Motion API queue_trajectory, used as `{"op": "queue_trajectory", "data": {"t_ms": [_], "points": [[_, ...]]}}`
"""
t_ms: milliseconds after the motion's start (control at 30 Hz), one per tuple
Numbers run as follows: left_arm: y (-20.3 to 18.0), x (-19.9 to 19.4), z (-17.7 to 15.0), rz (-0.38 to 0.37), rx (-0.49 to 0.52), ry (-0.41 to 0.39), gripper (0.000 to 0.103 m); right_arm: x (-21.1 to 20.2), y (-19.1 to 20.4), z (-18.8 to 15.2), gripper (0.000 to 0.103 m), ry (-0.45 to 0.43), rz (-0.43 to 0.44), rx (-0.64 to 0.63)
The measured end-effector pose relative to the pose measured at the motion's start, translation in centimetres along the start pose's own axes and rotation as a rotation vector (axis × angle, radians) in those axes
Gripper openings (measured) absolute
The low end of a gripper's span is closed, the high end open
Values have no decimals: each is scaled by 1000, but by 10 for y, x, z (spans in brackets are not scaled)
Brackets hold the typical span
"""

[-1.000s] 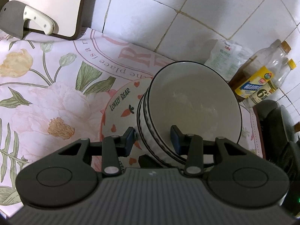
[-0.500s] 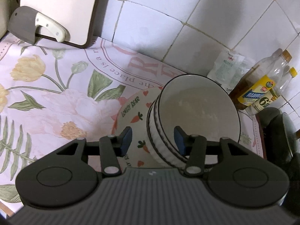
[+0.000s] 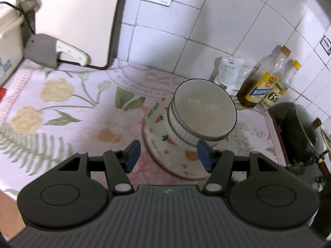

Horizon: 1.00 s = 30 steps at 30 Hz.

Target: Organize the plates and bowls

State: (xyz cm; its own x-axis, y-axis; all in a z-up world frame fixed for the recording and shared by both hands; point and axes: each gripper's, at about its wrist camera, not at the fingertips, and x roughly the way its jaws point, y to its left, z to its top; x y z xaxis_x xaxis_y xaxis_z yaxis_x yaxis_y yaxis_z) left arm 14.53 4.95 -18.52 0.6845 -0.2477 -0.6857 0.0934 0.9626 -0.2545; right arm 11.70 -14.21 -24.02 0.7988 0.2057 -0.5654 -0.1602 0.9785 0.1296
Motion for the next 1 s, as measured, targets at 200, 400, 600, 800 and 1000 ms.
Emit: {"op": "queue_trajectory", "data": {"t_ms": [200,400,600,800,1000], "points": [[2,-58,1,24,66,-27,65,-57,14,20,103,-60,-68,-11],[-1,-110,1,65,128,-61,72,-106,25,35,103,-69,-125,32],[-3,-138,-4,124,186,-60,75,-129,32,34,103,-36,-159,70],[-6,-147,-9,142,192,-43,91,-149,39,41,103,-18,-238,81],[-9,-156,-9,199,200,-16,95,-181,46,50,103,-29,-342,123]]}}
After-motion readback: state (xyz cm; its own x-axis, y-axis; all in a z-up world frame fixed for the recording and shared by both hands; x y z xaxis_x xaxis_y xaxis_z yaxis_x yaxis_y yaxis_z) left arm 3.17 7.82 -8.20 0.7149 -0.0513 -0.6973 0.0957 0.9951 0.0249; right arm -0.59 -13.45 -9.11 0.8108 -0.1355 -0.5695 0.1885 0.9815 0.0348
